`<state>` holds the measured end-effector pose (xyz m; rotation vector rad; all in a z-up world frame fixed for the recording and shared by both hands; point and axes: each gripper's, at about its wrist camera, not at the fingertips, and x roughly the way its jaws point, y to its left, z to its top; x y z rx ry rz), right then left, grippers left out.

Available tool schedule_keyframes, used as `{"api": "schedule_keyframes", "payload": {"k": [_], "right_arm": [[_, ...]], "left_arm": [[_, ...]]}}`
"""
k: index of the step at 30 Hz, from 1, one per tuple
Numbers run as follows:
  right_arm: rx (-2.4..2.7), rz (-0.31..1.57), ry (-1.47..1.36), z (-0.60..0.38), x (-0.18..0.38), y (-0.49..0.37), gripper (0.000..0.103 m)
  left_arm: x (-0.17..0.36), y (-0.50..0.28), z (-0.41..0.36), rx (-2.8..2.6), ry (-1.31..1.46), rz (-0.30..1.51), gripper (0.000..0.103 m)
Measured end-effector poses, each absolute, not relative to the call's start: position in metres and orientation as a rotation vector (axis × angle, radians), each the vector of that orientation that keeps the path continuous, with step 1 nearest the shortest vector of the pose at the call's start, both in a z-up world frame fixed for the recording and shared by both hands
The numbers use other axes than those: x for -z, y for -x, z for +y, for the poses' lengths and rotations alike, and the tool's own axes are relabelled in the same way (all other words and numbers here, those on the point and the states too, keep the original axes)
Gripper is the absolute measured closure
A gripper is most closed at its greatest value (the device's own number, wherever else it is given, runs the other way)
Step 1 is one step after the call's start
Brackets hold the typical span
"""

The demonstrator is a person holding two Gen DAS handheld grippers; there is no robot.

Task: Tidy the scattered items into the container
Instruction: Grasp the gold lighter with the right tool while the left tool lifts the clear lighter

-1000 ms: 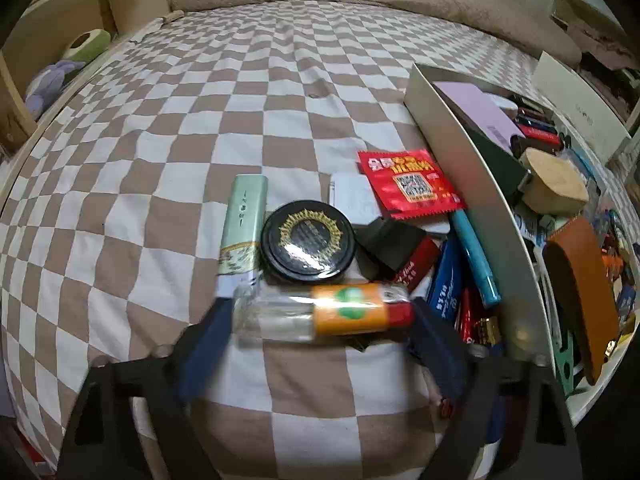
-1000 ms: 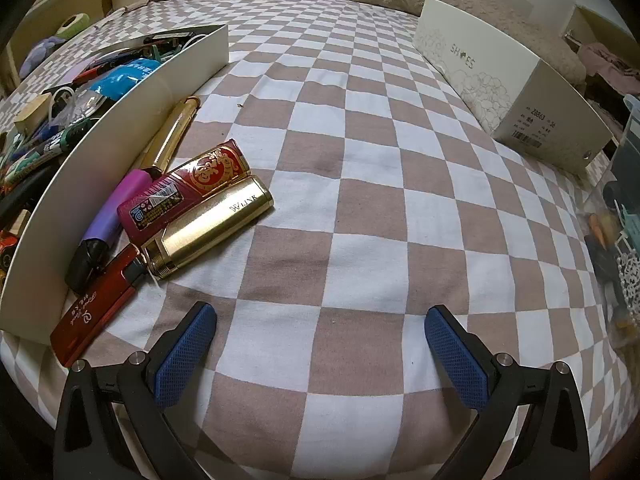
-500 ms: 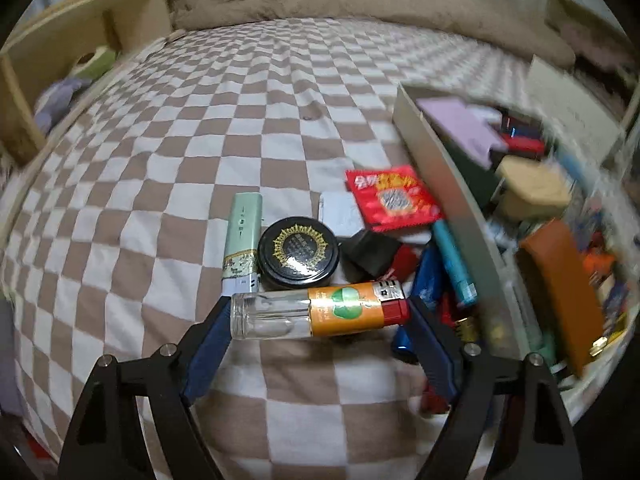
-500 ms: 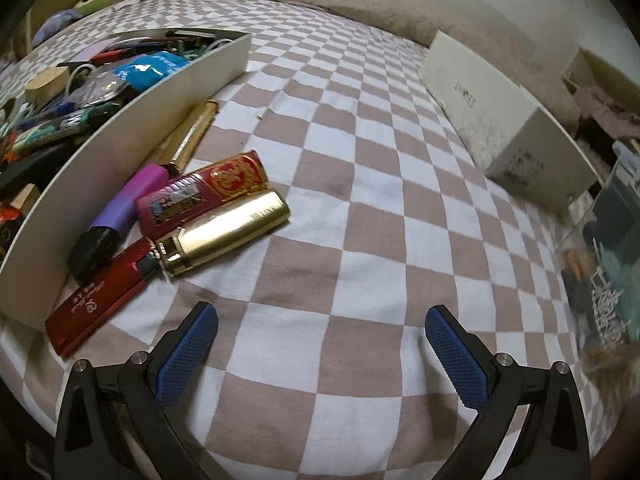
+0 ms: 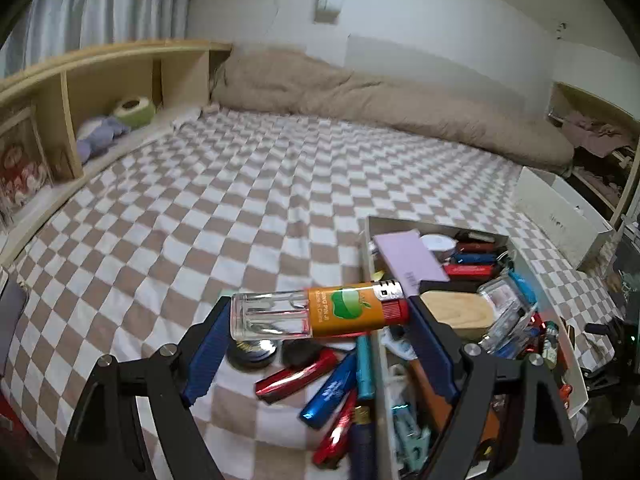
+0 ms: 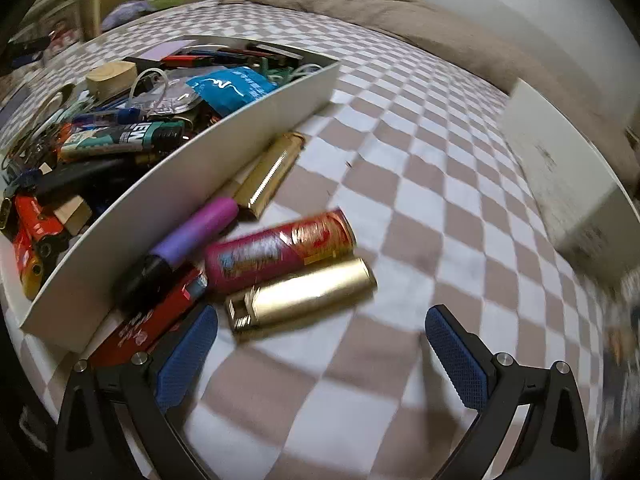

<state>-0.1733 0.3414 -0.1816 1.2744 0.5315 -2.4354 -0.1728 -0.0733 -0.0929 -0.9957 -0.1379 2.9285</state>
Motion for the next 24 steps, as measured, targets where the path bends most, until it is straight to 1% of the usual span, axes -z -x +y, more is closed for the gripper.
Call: {"api": "schedule_keyframes", "payload": {"k": [4, 7, 8, 9, 13, 16, 20, 24], "right_arm": [[2.346, 0.534, -1.269, 0.342, 0.181, 0.180, 0.001], [2.280, 0.574, -1.250, 0.338, 0.179, 0.181, 0.011], [2.236, 0.605, -1.243, 0.335, 0.178, 0.181, 0.016], [2.208, 0.615, -1.247, 0.333, 0.176, 0.181, 0.020], [2.122, 0.588, -1.298, 0.333, 0.177, 0.190, 0.021], [2.112, 0.550, -1.328, 0.335, 0.176, 0.192, 0.027], [2.195, 0.461, -1.394, 0.338, 0.175, 0.189, 0.027], [2.278, 0.417, -1.416, 0.339, 0.170, 0.176, 0.027]], "left_arm": [[0.104, 0.168, -0.067, -2.912, 0.984, -0.165, 0.019], [0.115, 0.166, -0.066, -2.888, 0.993, -0.197, 0.019], [0.118, 0.166, -0.066, -2.879, 0.998, -0.208, 0.019], [0.119, 0.167, -0.065, -2.871, 0.997, -0.219, 0.019], [0.111, 0.159, -0.063, -2.867, 0.944, -0.213, 0.019], [0.107, 0.153, -0.059, -2.863, 0.923, -0.186, 0.019], [0.106, 0.147, -0.057, -2.850, 0.944, -0.189, 0.019], [0.108, 0.142, -0.058, -2.844, 0.980, -0.228, 0.019]]}}
